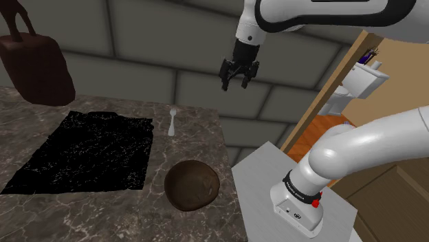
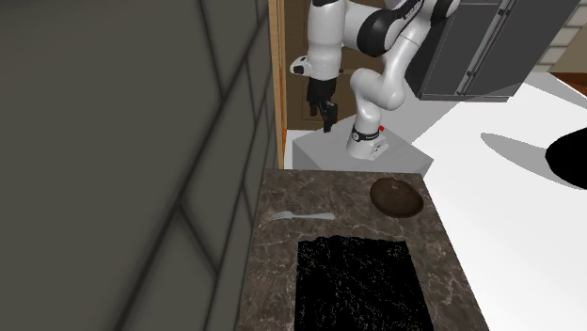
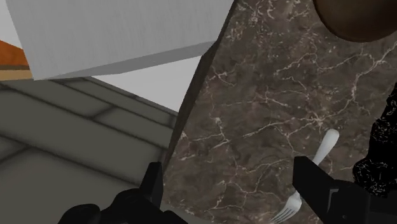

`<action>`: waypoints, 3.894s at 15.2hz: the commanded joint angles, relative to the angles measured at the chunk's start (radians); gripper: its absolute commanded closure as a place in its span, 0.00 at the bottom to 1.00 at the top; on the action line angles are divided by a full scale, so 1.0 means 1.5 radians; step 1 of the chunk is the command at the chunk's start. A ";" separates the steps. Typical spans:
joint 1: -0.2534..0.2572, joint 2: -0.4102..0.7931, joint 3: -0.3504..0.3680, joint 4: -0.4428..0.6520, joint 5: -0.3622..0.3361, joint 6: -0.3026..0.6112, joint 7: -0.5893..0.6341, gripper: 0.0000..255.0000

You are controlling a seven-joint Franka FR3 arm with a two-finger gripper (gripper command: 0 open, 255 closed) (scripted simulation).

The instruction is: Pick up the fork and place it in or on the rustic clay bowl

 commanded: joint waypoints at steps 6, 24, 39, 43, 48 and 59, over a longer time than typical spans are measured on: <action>-0.008 0.159 0.072 0.041 0.018 0.104 0.141 0.00; 0.022 0.550 0.122 0.236 -0.072 0.264 0.427 0.00; 0.026 0.566 0.120 0.223 -0.079 0.293 0.431 1.00; 0.026 0.566 0.120 0.223 -0.079 0.293 0.431 1.00; 0.024 0.550 0.123 0.231 -0.072 0.270 0.429 1.00; 0.016 0.499 0.129 0.271 -0.052 0.182 0.423 1.00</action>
